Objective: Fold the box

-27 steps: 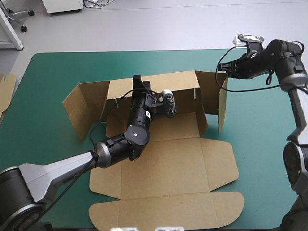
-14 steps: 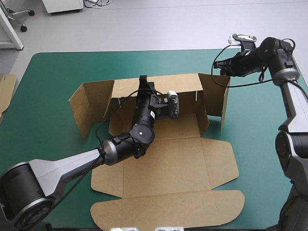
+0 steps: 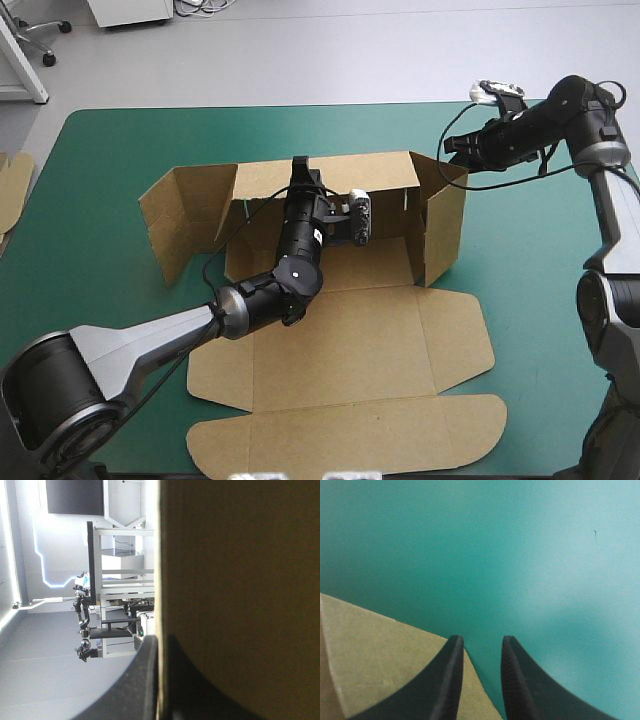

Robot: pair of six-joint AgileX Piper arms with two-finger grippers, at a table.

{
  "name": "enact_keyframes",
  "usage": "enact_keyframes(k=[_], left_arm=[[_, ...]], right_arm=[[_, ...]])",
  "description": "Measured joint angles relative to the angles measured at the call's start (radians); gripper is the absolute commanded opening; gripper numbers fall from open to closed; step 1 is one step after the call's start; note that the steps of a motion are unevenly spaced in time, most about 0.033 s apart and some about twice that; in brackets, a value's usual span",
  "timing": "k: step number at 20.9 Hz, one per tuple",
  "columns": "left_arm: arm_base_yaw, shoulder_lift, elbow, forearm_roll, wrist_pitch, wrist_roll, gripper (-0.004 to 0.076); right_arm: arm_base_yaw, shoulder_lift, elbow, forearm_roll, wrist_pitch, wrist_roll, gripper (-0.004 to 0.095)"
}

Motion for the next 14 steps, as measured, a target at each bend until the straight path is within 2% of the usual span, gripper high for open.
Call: enact_keyframes(k=[5, 9, 14], left_arm=[[0.001, 0.001, -0.002, 0.001, -0.003, -0.001, -0.0015], [0.006, 0.007, -0.004, 0.008, -0.006, -0.003, -0.0014], [0.009, 0.007, -0.005, 0.008, -0.014, -0.003, -0.0015]], right_arm=[[-0.009, -0.038, 0.016, 0.089, 0.004, -0.047, 0.0249], [-0.009, -0.121, 0.161, 0.133, -0.006, -0.116, 0.0249], [-0.009, -0.262, 0.385, 0.219, -0.134, -0.243, 0.0249]])
